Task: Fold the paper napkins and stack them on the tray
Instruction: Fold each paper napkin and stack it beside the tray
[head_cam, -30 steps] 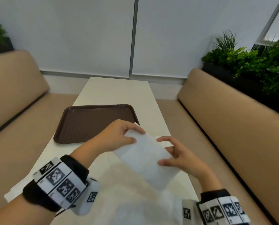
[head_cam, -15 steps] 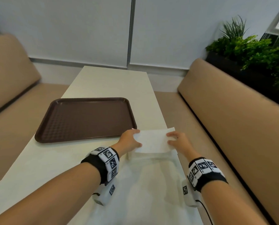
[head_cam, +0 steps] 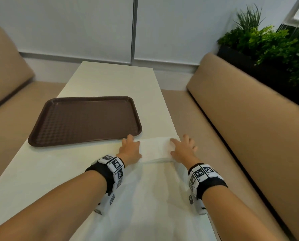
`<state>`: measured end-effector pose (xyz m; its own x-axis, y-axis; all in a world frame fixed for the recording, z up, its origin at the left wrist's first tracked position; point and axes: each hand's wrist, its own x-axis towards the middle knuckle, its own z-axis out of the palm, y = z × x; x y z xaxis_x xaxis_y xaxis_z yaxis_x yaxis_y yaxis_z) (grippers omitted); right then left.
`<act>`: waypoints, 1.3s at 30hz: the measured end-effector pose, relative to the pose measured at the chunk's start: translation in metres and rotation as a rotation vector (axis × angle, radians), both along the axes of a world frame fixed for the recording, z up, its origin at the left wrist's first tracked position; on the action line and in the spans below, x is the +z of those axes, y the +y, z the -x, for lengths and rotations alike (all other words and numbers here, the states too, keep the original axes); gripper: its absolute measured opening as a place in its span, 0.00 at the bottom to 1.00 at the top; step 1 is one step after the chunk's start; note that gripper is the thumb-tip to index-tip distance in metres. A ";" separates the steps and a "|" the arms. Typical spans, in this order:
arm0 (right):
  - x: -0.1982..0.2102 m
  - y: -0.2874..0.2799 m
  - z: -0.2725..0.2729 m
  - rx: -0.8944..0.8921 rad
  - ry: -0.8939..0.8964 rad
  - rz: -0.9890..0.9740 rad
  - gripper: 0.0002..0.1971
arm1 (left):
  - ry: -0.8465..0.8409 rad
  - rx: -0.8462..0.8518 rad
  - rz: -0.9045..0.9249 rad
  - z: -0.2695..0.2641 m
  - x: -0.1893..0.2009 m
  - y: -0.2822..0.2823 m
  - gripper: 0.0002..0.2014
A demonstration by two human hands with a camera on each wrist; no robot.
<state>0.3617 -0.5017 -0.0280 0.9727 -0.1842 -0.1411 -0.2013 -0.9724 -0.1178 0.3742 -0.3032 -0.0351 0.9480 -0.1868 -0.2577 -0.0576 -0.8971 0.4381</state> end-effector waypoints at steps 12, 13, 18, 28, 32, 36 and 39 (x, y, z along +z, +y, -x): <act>0.013 0.018 0.159 0.226 0.420 -0.143 0.34 | -0.020 0.237 0.705 0.131 0.058 0.119 0.06; 0.010 0.020 0.163 0.188 0.399 -0.158 0.33 | -0.021 0.258 0.726 0.144 0.061 0.126 0.06; 0.006 0.024 0.179 0.143 0.239 -0.107 0.25 | -0.031 0.308 0.794 0.197 0.064 0.152 0.07; 0.044 0.023 0.222 0.202 -0.057 -0.262 0.13 | -0.067 0.268 0.828 0.242 0.079 0.171 0.10; 0.120 0.037 0.242 0.384 -0.102 -0.286 0.09 | -0.036 0.094 0.787 0.247 0.097 0.153 0.18; 0.196 0.058 0.259 0.513 -0.140 -0.350 0.03 | 0.111 -0.150 0.778 0.246 0.115 0.120 0.47; 0.229 0.068 0.261 0.529 -0.131 -0.556 0.07 | 0.132 -0.310 0.830 0.252 0.126 0.103 0.46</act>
